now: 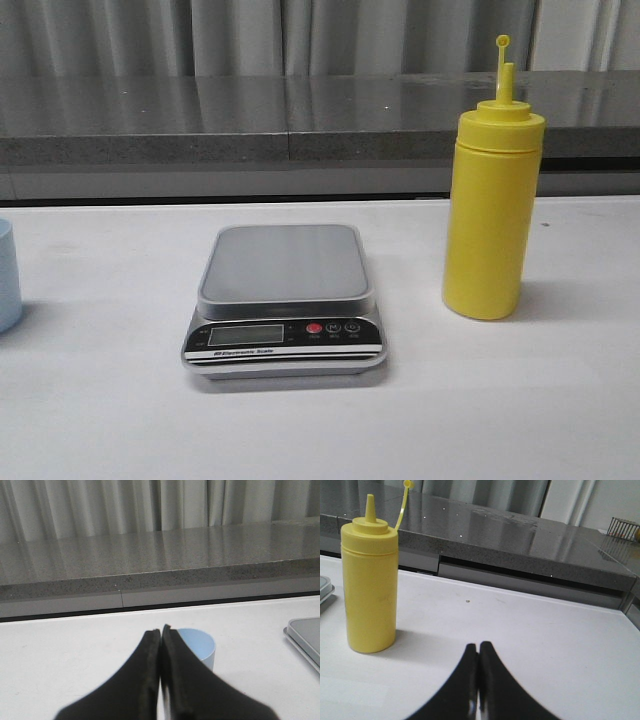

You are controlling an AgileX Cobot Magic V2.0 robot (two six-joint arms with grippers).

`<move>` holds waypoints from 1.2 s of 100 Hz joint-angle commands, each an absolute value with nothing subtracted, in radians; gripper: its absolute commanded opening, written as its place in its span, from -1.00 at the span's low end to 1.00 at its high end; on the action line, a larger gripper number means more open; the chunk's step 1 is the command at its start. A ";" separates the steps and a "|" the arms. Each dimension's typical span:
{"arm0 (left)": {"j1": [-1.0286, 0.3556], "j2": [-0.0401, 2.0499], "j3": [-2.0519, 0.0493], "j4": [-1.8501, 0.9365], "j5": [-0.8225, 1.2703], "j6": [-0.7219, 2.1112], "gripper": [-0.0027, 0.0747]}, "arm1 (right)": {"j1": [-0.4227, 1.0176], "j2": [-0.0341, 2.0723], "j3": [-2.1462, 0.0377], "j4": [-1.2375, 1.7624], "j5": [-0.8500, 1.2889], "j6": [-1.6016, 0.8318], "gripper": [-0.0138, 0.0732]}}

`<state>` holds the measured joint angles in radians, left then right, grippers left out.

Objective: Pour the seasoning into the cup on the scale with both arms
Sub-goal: 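Lower the left gripper over the light blue cup and grasp it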

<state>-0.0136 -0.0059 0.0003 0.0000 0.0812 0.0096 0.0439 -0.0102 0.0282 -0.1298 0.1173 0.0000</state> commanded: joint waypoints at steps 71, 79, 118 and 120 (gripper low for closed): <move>-0.009 0.188 -0.222 -0.077 0.151 0.000 -0.98 | 0.036 -0.026 0.029 -0.139 0.036 0.000 -0.84; -0.009 0.291 -0.298 -0.079 0.200 0.000 -0.98 | 0.036 -0.026 0.029 -0.139 0.036 0.000 -0.84; -0.009 0.848 -0.722 -0.093 0.509 -0.107 -0.98 | 0.036 -0.026 0.029 -0.139 0.036 0.000 -0.84; -0.009 0.872 -0.740 -0.093 0.521 -0.107 -0.98 | 0.036 -0.026 0.029 -0.139 0.036 0.000 -0.84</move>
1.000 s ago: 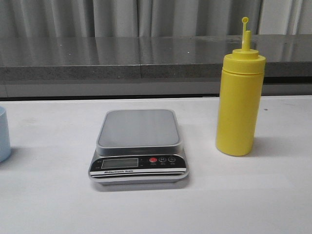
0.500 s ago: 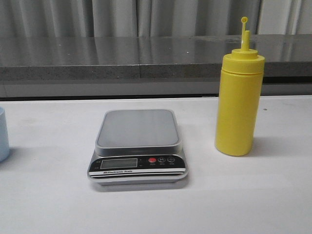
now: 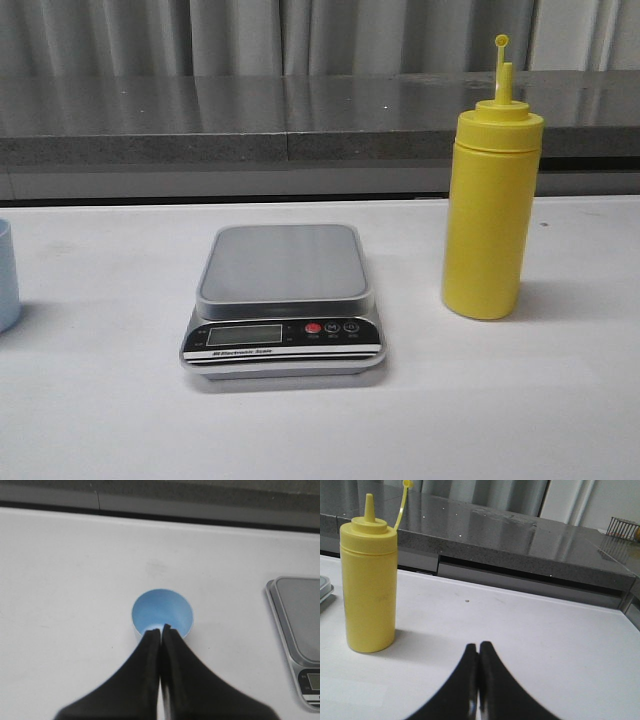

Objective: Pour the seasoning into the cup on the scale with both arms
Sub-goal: 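Lower the left gripper over the light blue cup and grasp it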

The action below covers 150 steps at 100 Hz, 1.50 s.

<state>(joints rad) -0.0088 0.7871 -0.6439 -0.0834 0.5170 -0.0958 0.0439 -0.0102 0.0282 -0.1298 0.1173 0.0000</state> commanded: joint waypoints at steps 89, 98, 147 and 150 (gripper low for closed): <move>-0.009 1.249 -0.960 -0.047 0.634 -0.099 0.37 | 0.036 -0.026 0.029 -0.139 0.036 0.000 -0.84; -0.009 1.291 -0.960 -0.047 0.630 -0.099 0.37 | 0.036 -0.026 0.029 -0.139 0.036 0.000 -0.84; -0.009 1.471 -0.960 -0.047 0.545 -0.102 0.37 | 0.036 -0.026 0.029 -0.139 0.036 0.000 -0.84; -0.009 1.476 -0.960 -0.047 0.536 -0.102 0.36 | 0.036 -0.026 0.029 -0.139 0.036 0.000 -0.84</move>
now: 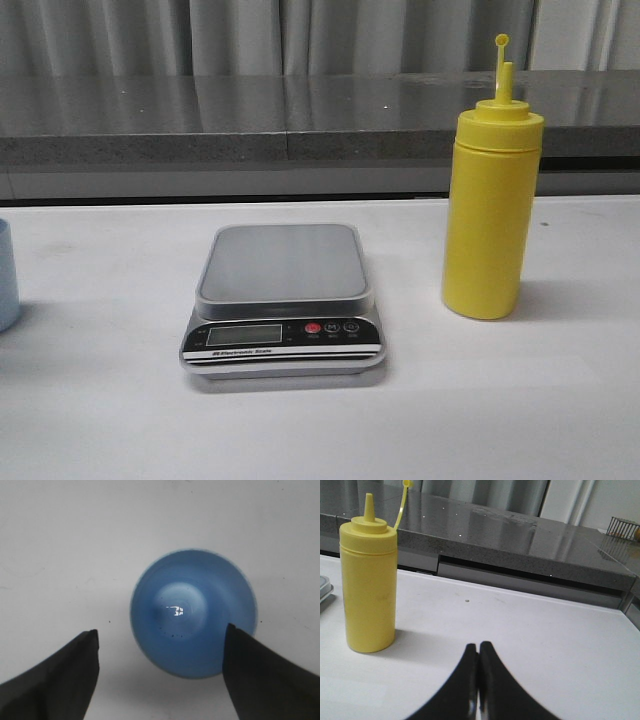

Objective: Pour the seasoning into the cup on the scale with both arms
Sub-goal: 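Lower the left gripper over the light blue cup and grasp it, then lift the blue cup with the left gripper and carry it over the scale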

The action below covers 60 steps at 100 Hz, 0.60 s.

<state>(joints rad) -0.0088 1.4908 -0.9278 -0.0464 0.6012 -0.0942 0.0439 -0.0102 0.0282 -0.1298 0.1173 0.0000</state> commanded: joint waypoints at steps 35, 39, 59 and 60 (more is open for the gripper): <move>-0.009 1.565 -0.960 -0.047 0.512 -0.102 -0.06 | 0.036 -0.026 0.029 -0.139 0.036 0.000 -0.84; -0.009 1.572 -0.960 -0.047 0.508 -0.102 -0.12 | 0.036 -0.026 0.029 -0.139 0.036 0.000 -0.84; -0.009 1.575 -0.962 -0.051 0.500 -0.102 -0.67 | 0.036 -0.026 0.029 -0.139 0.036 0.000 -0.84; -0.009 1.575 -0.965 -0.051 0.500 -0.102 -0.73 | 0.036 -0.026 0.029 -0.139 0.036 0.000 -0.84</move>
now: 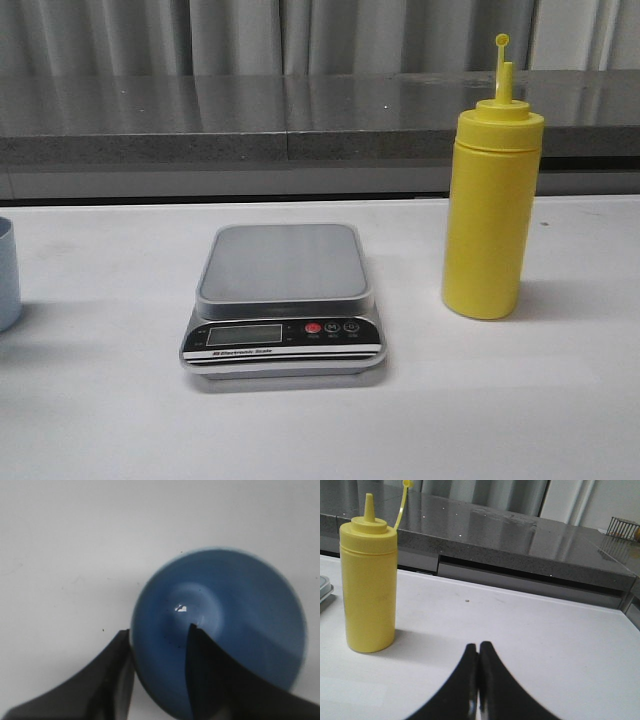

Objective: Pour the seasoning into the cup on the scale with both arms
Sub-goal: 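Lift the blue cup with the left gripper and carry it over the scale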

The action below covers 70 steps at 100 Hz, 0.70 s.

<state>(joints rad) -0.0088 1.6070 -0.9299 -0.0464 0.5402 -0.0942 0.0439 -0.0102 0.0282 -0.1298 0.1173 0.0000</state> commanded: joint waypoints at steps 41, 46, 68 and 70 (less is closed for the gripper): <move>-0.036 1.534 -1.121 -0.098 0.633 -0.082 -0.98 | 0.036 -0.026 0.029 -0.139 0.036 0.000 -0.84; -0.057 1.530 -1.153 -0.112 0.666 -0.065 -0.98 | 0.036 -0.026 0.029 -0.139 0.036 0.000 -0.84; -0.179 1.538 -1.314 -0.123 0.769 -0.057 -0.98 | 0.036 -0.026 0.029 -0.139 0.036 0.000 -0.84; -0.192 1.542 -1.328 -0.123 0.775 -0.057 -0.98 | 0.036 -0.026 0.029 -0.139 0.036 0.000 -0.84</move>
